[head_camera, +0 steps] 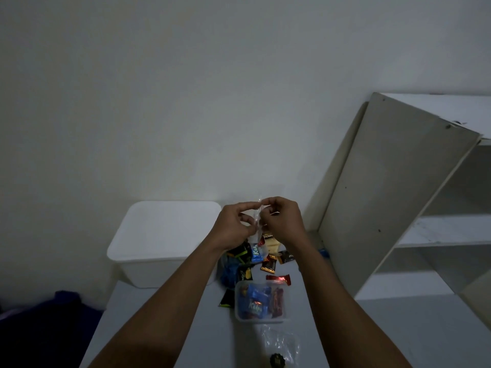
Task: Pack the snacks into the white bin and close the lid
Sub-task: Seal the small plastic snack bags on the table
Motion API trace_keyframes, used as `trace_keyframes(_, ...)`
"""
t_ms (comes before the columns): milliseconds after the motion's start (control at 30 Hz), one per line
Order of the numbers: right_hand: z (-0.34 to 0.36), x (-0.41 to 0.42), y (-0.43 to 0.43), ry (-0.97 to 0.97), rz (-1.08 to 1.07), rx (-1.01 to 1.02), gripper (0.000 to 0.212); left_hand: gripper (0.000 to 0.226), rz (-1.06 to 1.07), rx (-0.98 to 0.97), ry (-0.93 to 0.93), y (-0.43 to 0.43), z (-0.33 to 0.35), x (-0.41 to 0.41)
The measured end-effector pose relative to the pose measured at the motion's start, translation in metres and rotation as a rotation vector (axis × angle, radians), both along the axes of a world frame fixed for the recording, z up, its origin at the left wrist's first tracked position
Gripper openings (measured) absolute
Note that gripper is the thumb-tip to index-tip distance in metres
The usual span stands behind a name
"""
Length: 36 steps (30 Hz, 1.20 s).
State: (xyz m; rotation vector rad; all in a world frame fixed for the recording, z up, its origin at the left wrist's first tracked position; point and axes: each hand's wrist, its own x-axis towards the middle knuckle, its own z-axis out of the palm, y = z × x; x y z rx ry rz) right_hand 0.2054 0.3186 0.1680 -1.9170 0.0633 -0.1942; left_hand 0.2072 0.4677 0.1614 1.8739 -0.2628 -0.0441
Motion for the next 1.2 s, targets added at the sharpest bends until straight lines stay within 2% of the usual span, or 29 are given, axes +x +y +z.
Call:
trace_keyframes(200, -0.001, -0.004, -0.003, -0.008, 0.048, 0.0, 0.033, 0.07, -0.017, -0.007, -0.027, -0.005, 0.004, -0.001)
trace_keyframes(300, -0.001, -0.004, -0.001, -0.052, -0.001, -0.007, 0.032, 0.07, 0.001, -0.021, -0.009, -0.007, 0.006, -0.002)
trace_keyframes(467, 0.002, -0.007, -0.006, 0.089, 0.141, 0.05, 0.037, 0.067, 0.023, -0.028, -0.059, -0.006, 0.006, 0.001)
trace_keyframes(567, 0.0, -0.009, -0.006, 0.056, 0.126, 0.036, 0.032, 0.066, 0.047, -0.068, -0.042, -0.006, 0.004, 0.001)
trace_keyframes(667, 0.0, -0.012, -0.006, 0.019, 0.141, 0.011, 0.027, 0.055, 0.142, -0.171, 0.017, -0.01, 0.004, -0.001)
trace_keyframes(800, -0.002, -0.012, -0.002, -0.035, 0.123, -0.031, 0.016, 0.018, 0.372, -0.31, 0.066, -0.014, 0.006, 0.006)
trace_keyframes(867, -0.002, -0.011, -0.002, -0.067, 0.099, -0.029, 0.01, 0.015, 0.359, -0.332, 0.092, -0.016, 0.008, 0.006)
trace_keyframes(1033, -0.008, -0.006, 0.001, -0.09, 0.014, -0.077, 0.019, 0.024, 0.323, -0.445, 0.179, -0.018, 0.009, 0.005)
trace_keyframes(1200, -0.005, -0.001, 0.003, -0.138, -0.002, -0.111, 0.015, 0.009, 0.288, -0.353, 0.206, -0.018, 0.01, 0.003)
